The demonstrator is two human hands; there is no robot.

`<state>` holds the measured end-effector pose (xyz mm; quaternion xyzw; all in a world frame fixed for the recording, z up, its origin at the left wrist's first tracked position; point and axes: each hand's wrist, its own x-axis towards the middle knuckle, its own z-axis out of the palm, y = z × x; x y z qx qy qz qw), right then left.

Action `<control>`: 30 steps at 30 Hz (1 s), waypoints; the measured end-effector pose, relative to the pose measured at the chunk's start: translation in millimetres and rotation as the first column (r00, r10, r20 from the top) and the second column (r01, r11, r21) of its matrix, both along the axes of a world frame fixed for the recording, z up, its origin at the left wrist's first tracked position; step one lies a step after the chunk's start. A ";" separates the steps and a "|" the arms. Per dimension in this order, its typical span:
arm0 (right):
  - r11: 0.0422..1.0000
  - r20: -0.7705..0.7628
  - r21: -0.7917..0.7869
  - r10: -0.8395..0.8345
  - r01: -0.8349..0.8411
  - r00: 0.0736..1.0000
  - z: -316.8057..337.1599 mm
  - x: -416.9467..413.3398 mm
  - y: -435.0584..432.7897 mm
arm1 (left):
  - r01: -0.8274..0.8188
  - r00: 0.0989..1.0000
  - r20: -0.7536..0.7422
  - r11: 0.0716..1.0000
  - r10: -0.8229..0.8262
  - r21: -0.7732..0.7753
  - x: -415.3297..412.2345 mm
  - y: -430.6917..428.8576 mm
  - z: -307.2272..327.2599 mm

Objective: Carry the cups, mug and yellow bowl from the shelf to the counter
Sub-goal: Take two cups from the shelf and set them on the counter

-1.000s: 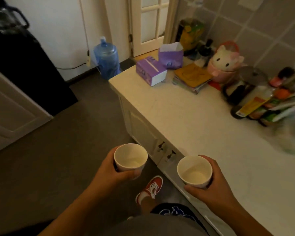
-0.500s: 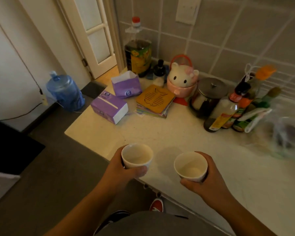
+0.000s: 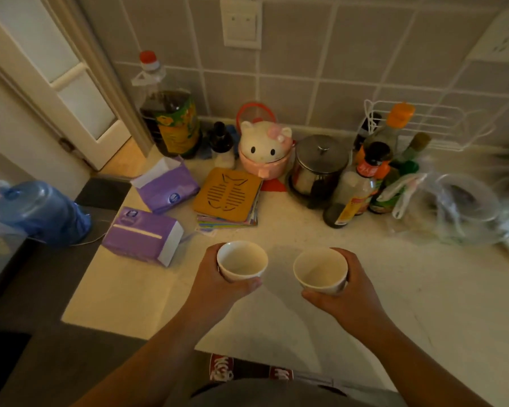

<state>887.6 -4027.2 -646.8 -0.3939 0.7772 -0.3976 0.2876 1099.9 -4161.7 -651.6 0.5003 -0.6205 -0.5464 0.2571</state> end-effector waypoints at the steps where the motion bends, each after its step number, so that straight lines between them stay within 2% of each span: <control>1: 1.000 0.005 0.011 -0.022 0.022 1.000 -1.7 -0.6 -1.6 | 0.001 1.000 0.002 1.000 -0.001 -0.003 -2.8 -5.6 -3.6; 15: 0.970 0.012 0.050 -0.240 0.239 0.971 -30.8 2.4 -14.0 | 0.138 0.966 0.235 0.984 -0.109 -0.111 -39.0 -47.0 -56.1; 30: 0.966 -0.004 0.071 -0.249 0.249 0.968 -44.0 -12.6 -4.9 | 0.167 0.967 0.222 0.969 -0.125 -0.180 -54.4 -45.4 -68.1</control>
